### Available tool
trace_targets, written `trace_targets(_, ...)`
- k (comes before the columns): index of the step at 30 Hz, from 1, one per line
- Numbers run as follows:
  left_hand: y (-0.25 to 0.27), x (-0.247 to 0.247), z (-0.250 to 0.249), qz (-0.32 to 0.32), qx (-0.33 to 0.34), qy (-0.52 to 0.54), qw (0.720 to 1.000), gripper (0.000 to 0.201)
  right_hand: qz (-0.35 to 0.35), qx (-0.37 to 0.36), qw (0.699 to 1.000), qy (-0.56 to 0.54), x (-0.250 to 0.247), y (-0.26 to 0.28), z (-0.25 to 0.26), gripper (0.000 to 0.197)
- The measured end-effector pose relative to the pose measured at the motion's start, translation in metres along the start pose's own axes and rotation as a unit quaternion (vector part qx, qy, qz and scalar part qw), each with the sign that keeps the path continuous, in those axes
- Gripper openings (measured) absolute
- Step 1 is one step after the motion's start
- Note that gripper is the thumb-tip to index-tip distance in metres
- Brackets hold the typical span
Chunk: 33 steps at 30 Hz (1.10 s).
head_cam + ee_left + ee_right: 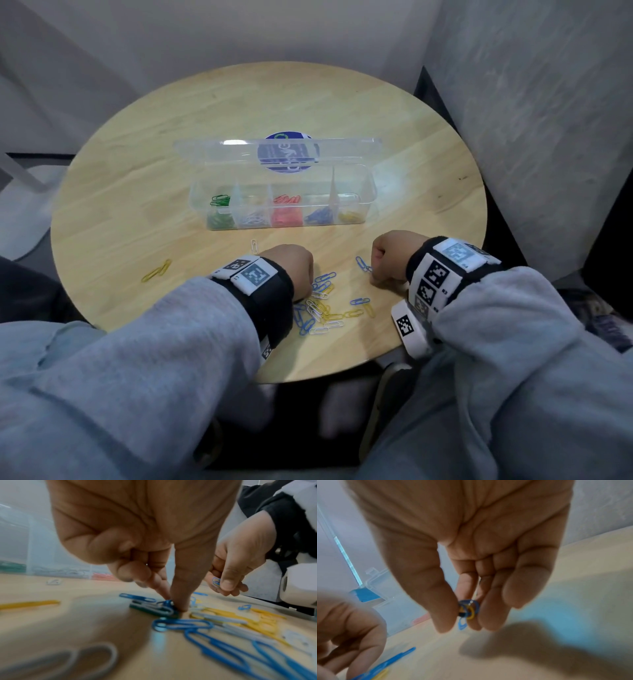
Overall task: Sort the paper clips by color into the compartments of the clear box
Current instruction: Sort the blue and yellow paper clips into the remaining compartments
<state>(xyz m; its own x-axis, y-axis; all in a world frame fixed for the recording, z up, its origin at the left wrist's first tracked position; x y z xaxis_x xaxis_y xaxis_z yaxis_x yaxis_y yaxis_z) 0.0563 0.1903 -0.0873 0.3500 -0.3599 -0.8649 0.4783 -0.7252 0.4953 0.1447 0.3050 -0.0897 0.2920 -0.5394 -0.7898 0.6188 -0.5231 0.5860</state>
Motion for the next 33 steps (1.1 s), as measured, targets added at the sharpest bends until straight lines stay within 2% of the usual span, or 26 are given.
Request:
trace_targets(5,0.000,0.003,-0.001,0.009,0.008,-0.013,1.000,0.022,-0.003,-0.007,1.000,-0.008,-0.002,0.002,0.003,0.006)
trace_targets(7,-0.001,0.006,-0.001,0.018,0.009,-0.019,1.000,0.021,-0.011,-0.011,1.000,-0.020,-0.003,0.002,0.003,0.012)
trace_targets(10,-0.002,0.009,0.002,0.025,0.006,-0.022,0.999,0.020,-0.024,-0.009,0.996,-0.090,-0.006,0.000,0.000,0.018)
trace_targets(12,-0.001,0.008,0.004,0.024,0.005,-0.012,1.000,0.012,-0.012,-0.012,0.978,-0.210,-0.003,0.000,0.000,0.021)
trace_targets(14,0.001,0.003,0.007,0.014,0.005,0.022,1.000,0.003,0.023,-0.026,0.947,-0.320,0.000,0.003,0.004,0.023)
trace_targets(17,0.003,-0.010,0.014,-0.014,0.011,0.102,0.995,0.009,0.057,-0.057,0.914,-0.398,-0.003,0.005,0.011,0.023)
trace_targets(19,0.002,-0.018,0.020,-0.021,0.016,0.194,0.981,0.017,0.060,-0.058,0.886,-0.455,-0.007,0.005,0.012,0.028)
trace_targets(21,0.002,-0.024,0.024,-0.013,0.015,0.324,0.946,0.022,0.055,-0.053,0.866,-0.494,-0.011,0.005,0.012,0.029)
trace_targets(23,0.003,-0.028,0.028,-0.007,0.014,0.464,0.886,0.024,0.048,-0.045,0.867,-0.494,-0.013,0.005,0.009,0.027)
trace_targets(24,0.004,-0.031,0.031,-0.011,0.012,0.512,0.859,0.024,0.041,-0.038,0.878,-0.475,-0.013,0.004,0.007,0.025)
trace_targets(26,0.006,-0.035,0.035,-0.022,0.006,0.577,0.817,0.022,0.021,-0.020,0.920,-0.390,-0.012,0.004,0.002,0.024)
trace_targets(29,0.010,-0.037,0.038,-0.023,-0.008,0.654,0.756,0.020,0.000,0.009,0.984,-0.178,-0.011,0.006,-0.004,0.021)
trace_targets(31,0.013,-0.032,0.041,-0.018,-0.027,0.699,0.715,0.023,-0.006,0.013,0.993,-0.116,-0.013,0.006,-0.004,0.016)
trace_targets(33,0.015,-0.026,0.043,-0.013,-0.047,0.736,0.675,0.023,-0.011,0.012,0.993,-0.116,-0.015,0.005,-0.004,0.015)
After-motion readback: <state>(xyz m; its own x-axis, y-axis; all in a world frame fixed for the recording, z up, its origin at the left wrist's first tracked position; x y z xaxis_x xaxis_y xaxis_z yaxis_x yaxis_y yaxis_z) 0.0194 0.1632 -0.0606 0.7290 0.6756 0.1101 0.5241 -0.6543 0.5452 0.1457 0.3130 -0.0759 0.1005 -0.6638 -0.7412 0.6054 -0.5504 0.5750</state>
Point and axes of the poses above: each hand's wrist, its own y-axis away from the middle knuckle, its own x-axis out of the palm, z = x × y, the point moved 10 cm from there along -y, towards the middle knuckle, and after that the axes turned 4 degrees about -y, right-handed, at the moved point
